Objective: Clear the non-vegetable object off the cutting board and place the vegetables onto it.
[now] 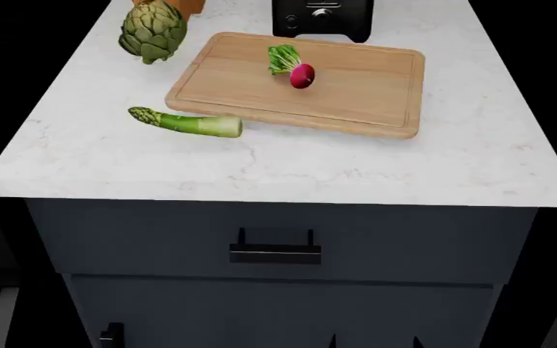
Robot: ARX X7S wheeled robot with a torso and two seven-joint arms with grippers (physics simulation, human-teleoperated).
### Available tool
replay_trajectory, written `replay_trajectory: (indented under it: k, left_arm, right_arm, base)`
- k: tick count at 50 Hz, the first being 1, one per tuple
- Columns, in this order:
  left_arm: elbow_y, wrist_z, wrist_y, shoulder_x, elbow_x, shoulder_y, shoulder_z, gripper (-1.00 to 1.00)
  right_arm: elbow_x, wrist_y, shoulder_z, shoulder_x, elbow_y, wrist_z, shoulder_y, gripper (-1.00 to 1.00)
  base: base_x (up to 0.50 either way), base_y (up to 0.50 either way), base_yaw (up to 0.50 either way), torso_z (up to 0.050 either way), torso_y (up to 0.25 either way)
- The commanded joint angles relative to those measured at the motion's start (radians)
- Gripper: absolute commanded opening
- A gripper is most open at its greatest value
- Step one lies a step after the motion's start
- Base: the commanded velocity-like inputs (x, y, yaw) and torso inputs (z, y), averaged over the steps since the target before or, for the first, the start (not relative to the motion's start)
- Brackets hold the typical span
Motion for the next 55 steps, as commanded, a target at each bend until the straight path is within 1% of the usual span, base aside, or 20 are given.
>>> replay_trajectory:
  k: [1,9,13,21,22,23,24,25,26,28,32,41,42,43,44,48,51,53,54,55]
  left_arm:
    - [0.004,-0.014,-0.003,-0.012,-0.012,0.001,0.014,1.0]
    - [0.006,-0.05,-0.004,-0.039,-0.046,0.0,0.036,1.0]
    - [-0.002,-0.075,0.018,-0.047,-0.034,0.001,0.047,1.0]
    - [0.034,-0.083,0.005,-0.063,-0.067,0.01,0.055,1.0]
    - [0.032,-0.115,0.014,-0.065,-0.026,0.011,0.061,1.0]
    - [0.054,-0.098,0.017,-0.069,-0.045,0.02,0.065,1.0]
    - [0.069,-0.097,-0.011,-0.075,-0.039,0.02,0.072,1.0]
    - [0.076,-0.094,-0.02,-0.078,-0.048,0.017,0.071,1.0]
    - [0.097,-0.102,-0.103,-0.072,-0.083,-0.003,0.051,1.0]
    - [0.139,-0.121,-0.119,-0.075,-0.067,-0.011,0.055,1.0]
    - [0.286,-0.141,-0.284,-0.079,-0.099,-0.058,0.049,1.0]
    - [0.43,-0.173,-0.498,-0.103,-0.153,-0.139,0.02,1.0]
    - [0.44,-0.178,-0.514,-0.105,-0.155,-0.148,0.018,1.0]
    - [0.446,-0.186,-0.53,-0.105,-0.156,-0.16,0.014,1.0]
    - [0.474,-0.185,-0.577,-0.109,-0.172,-0.177,0.01,1.0]
    - [0.534,-0.199,-0.679,-0.118,-0.204,-0.24,-0.01,1.0]
    - [0.548,-0.208,-0.719,-0.125,-0.215,-0.281,-0.023,1.0]
    - [0.567,-0.206,-0.762,-0.137,-0.23,-0.323,-0.031,1.0]
    - [0.578,-0.214,-0.743,-0.155,-0.197,-0.341,-0.005,1.0]
    - [0.589,-0.217,-0.778,-0.154,-0.21,-0.362,-0.013,1.0]
  right_arm:
    - [0.022,-0.001,-0.028,0.022,-0.001,0.028,-0.001,1.0]
    - [0.059,0.007,-0.045,0.041,-0.002,0.053,0.003,1.0]
    - [0.077,0.009,-0.048,0.049,0.008,0.06,0.005,1.0]
    - [0.075,0.041,-0.061,0.06,-0.02,0.099,0.0,1.0]
    - [0.062,0.067,-0.062,0.061,-0.038,0.117,0.0,1.0]
    - [0.059,0.134,-0.069,0.063,-0.06,0.124,0.009,1.0]
    - [0.209,0.11,-0.039,0.055,-0.071,0.013,-0.001,1.0]
    - [0.061,0.166,-0.099,0.082,-0.096,0.092,0.003,1.0]
    - [0.024,0.208,-0.131,0.089,-0.148,0.099,0.002,1.0]
    - [-0.009,0.271,-0.15,0.095,-0.204,0.116,0.009,1.0]
    - [0.0,0.443,-0.15,0.099,-0.351,0.116,0.042,1.0]
    - [0.014,0.713,-0.148,0.121,-0.568,0.109,0.105,1.0]
    - [0.014,0.789,-0.151,0.126,-0.579,0.106,0.128,1.0]
    - [0.026,0.782,-0.145,0.125,-0.588,0.098,0.132,1.0]
    - [0.026,0.838,-0.148,0.131,-0.603,0.095,0.155,1.0]
    - [0.045,0.997,-0.136,0.145,-0.69,0.075,0.237,1.0]
    - [0.067,1.047,-0.106,0.147,-0.701,0.059,0.272,1.0]
    - [0.083,1.127,-0.089,0.152,-0.727,0.045,0.323,1.0]
    - [0.087,1.173,-0.083,0.16,-0.735,0.041,0.355,1.0]
    - [0.09,1.209,-0.077,0.166,-0.749,0.037,0.381,1.0]
  base:
    - [0.0,0.0,0.0,0.0,0.0]
    - [0.0,0.0,0.0,0.0,0.0]
    - [0.0,0.0,0.0,0.0,0.0]
    - [0.0,0.0,0.0,0.0,0.0]
    - [0.0,0.0,0.0,0.0,0.0]
    - [0.0,0.0,0.0,0.0,0.0]
    - [0.0,0.0,0.0,0.0,0.0]
    - [0.0,0.0,0.0,0.0,0.0]
    - [0.0,0.0,0.0,0.0,0.0]
    - [0.0,0.0,0.0,0.0,0.0]
    - [0.0,0.0,0.0,0.0,0.0]
    - [0.0,0.0,0.0,0.0,0.0]
    - [0.0,0.0,0.0,0.0,0.0]
    - [0.0,0.0,0.0,0.0,0.0]
    - [0.0,0.0,0.0,0.0,0.0]
    - [0.0,0.0,0.0,0.0,0.0]
    - [0.0,0.0,0.0,0.0,0.0]
    - [0.0,0.0,0.0,0.0,0.0]
    - [0.0,0.0,0.0,0.0,0.0]
    - [0.0,0.0,0.0,0.0,0.0]
